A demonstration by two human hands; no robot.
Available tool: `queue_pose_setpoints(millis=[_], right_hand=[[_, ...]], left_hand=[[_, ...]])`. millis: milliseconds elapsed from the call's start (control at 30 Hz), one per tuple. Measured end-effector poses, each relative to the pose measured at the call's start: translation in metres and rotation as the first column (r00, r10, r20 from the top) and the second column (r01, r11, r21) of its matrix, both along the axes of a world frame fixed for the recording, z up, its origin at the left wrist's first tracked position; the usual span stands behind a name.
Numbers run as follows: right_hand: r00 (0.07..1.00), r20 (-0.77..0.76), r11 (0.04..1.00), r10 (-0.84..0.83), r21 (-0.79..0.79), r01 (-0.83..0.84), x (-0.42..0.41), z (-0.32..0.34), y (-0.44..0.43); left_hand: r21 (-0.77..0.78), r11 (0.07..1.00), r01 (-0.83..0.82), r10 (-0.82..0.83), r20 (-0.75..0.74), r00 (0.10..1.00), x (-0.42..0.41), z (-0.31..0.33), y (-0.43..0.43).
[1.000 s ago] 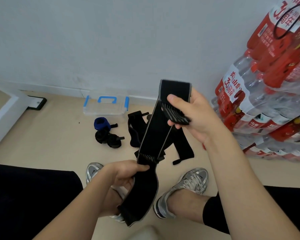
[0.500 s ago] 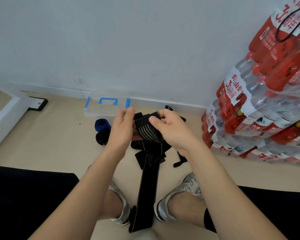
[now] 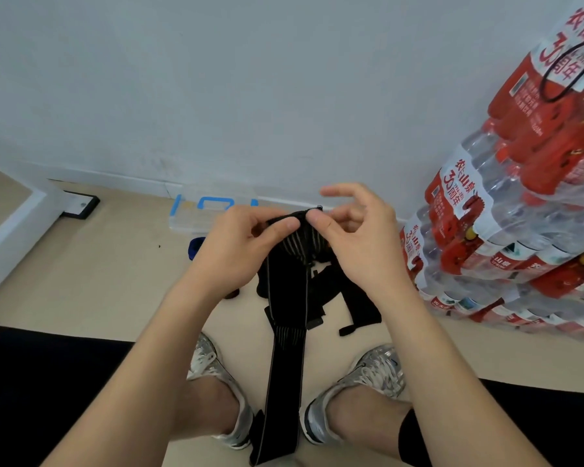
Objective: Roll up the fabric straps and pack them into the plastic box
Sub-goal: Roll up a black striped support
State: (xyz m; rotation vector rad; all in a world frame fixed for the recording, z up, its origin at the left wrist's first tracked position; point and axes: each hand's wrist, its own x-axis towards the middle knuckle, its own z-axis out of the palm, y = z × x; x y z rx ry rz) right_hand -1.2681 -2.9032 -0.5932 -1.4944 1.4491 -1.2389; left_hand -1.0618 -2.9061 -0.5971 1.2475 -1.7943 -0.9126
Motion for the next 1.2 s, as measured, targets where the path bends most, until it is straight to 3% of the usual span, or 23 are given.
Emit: queue_pose_setpoints(millis=[100,233,467,800,1000,1200], right_hand=[[0.986,-0.166,0.996,0.033,-0.081,-0.047,-0.005,0.001,-0.003],[0.963,-0.083,0.966,0.258,0.013,-0.257,-0.012,0.003,-0.001],[0.985,0.057,0.982,0.162,-0.106,-0.156,-0.007,0.001,0.000],[0.962,-0.059,0.962,0.268,-0.045,-0.271,-0.020,0.005,-0.001],[0.960,-0.005,0.957,0.282,-0.074,-0.281,-0.024,0.004,-0.001],[0.974,0.014,0.975,0.224,-0.006,-0.224,-0.024,-0.001,-0.004]], left_hand=[[-0.011,0.999,-0.036,0.037,0.019,0.999,0.001,-0.001,-0.001],[-0.030,0.998,0.058,-0.060,-0.066,0.996,0.000,0.008,0.001],[0.197,0.978,0.064,0.006,-0.335,0.942,0.003,0.004,0.004],[0.334,0.932,0.138,0.072,-0.546,0.835,-0.002,0.008,0.005],[0.238,0.969,0.071,0.034,-0.411,0.911,-0.002,0.003,0.007],[0.174,0.983,0.065,-0.007,-0.314,0.949,-0.002,0.003,0.006]])
